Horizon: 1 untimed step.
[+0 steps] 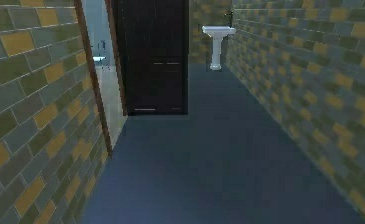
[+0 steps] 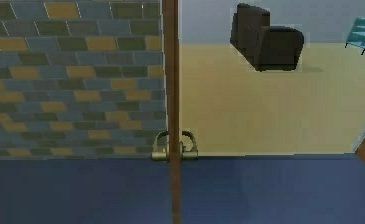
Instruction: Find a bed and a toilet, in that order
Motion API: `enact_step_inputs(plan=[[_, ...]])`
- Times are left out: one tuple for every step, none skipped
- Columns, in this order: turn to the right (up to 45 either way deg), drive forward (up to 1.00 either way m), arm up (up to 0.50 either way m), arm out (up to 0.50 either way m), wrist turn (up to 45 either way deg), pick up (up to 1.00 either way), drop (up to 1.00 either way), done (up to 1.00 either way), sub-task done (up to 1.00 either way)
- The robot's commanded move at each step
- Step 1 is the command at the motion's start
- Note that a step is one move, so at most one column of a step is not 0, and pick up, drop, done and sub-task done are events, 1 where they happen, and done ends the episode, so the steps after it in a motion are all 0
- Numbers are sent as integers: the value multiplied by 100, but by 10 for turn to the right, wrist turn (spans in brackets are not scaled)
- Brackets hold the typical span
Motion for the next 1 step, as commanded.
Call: enact_step_inputs(plan=[[0, 100, 0, 0, 0, 0, 0, 0, 0]])
